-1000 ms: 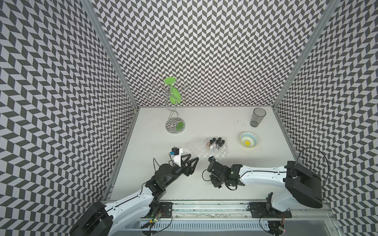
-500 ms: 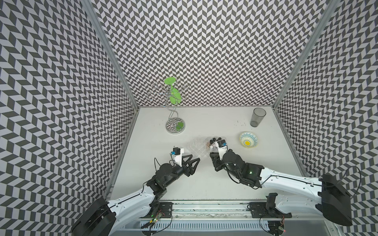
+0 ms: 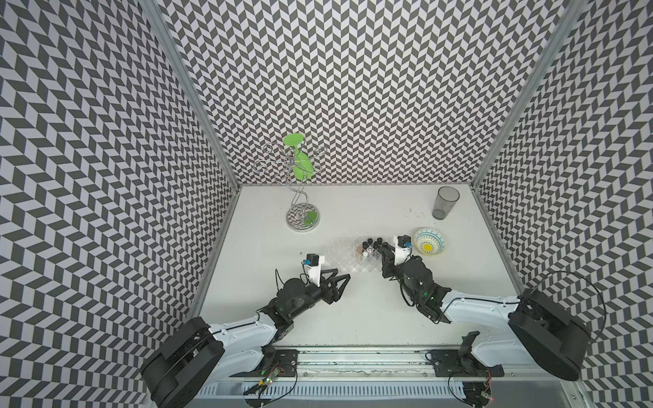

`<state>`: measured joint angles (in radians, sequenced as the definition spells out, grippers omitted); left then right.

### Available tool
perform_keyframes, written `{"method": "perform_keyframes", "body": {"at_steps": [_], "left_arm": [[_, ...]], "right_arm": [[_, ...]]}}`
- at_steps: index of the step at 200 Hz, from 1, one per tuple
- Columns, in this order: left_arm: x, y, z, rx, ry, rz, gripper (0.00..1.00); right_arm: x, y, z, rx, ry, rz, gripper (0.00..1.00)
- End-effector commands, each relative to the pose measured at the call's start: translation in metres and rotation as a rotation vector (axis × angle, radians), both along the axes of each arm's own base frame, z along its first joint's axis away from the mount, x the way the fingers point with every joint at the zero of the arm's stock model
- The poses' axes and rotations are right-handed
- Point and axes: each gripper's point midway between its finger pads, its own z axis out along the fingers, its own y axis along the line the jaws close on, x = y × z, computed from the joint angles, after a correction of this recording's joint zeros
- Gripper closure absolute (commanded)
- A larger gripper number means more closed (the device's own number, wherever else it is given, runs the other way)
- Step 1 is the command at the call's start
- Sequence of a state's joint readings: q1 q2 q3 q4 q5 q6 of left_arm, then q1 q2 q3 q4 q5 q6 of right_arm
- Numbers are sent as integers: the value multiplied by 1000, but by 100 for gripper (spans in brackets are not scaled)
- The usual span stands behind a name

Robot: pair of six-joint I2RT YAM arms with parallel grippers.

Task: Arrange the lipsticks in the organizer
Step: Place the lipstick in the storage box.

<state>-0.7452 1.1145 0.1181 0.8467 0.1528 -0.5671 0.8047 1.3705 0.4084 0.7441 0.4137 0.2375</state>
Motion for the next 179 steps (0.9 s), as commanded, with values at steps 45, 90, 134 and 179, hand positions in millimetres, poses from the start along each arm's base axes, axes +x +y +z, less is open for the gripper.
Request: {"method": "perform_keyframes", "body": {"at_steps": [45, 90, 134, 179], "left_arm": [[18, -12, 13, -2, -62, 10, 32], [22, -18, 8, 6, -58, -2, 32], [25, -20, 1, 19, -47, -12, 32], [27, -19, -1, 15, -48, -10, 33]], "right_arm": [[23, 24, 24, 19, -148, 53, 100], [29, 23, 15, -12, -167, 27, 100], [33, 22, 1, -24, -175, 11, 100], [24, 16, -3, -4, -241, 18, 100]]}}
